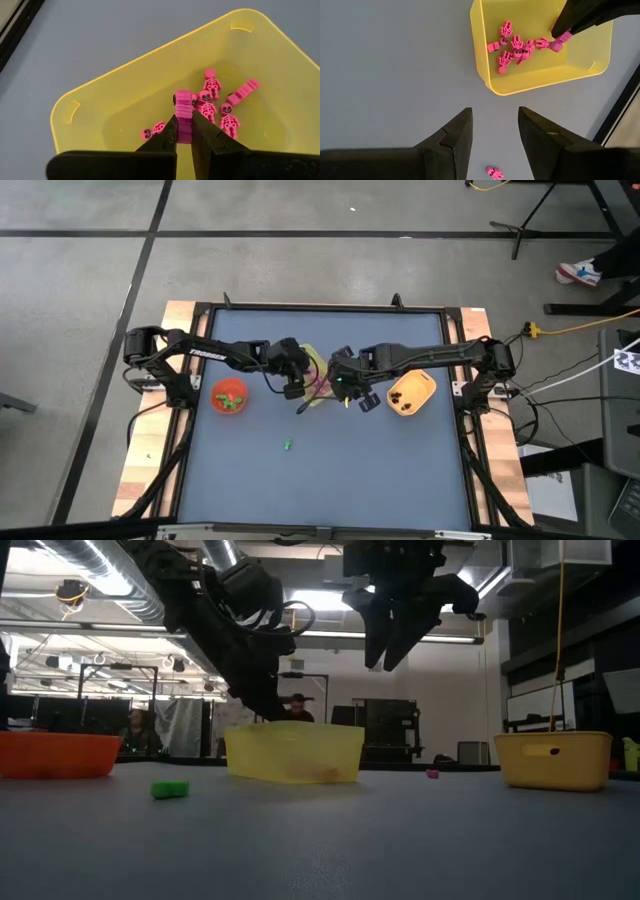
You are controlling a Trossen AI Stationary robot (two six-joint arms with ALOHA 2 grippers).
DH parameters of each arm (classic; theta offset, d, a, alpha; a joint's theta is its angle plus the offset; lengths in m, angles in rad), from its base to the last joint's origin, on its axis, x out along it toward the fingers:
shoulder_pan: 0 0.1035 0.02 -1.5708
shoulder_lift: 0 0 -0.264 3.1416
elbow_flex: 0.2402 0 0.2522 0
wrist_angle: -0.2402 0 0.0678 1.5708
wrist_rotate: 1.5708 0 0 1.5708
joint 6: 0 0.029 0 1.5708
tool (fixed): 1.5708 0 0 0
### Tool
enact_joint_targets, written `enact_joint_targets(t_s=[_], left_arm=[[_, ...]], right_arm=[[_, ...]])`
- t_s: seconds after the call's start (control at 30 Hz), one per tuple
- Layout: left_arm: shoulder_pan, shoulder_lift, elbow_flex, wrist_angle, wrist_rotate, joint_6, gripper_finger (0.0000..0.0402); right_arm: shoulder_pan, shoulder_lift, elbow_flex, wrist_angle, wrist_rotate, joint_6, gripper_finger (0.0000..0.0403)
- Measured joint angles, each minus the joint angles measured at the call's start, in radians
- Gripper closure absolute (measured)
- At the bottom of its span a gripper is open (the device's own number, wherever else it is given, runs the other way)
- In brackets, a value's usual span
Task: Sort Halloween decoration
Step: Put the pink skeleton toy into the yellow bin
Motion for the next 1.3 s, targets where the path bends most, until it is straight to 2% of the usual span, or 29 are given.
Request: enact_joint_targets(t_s=[0.3,0.6,0.77,1.3], left_arm=[[0.000,0.000,0.000,0.000,0.000,0.000,0.0388],[0.000,0.000,0.000,0.000,-0.055,0.000,0.0313],[0.000,0.000,0.000,0.000,-0.055,0.000,0.0291],[-0.003,-0.018,0.000,-0.004,-0.055,0.000,0.0296]], right_arm=[[0.000,0.000,0.000,0.000,0.000,0.000,0.0246],[0.000,0.000,0.000,0.000,0.000,0.000,0.0246],[0.000,0.000,0.000,0.000,0.000,-0.001,0.0246],[0.000,-0.002,0.000,-0.028,0.000,0.023,0.0246]])
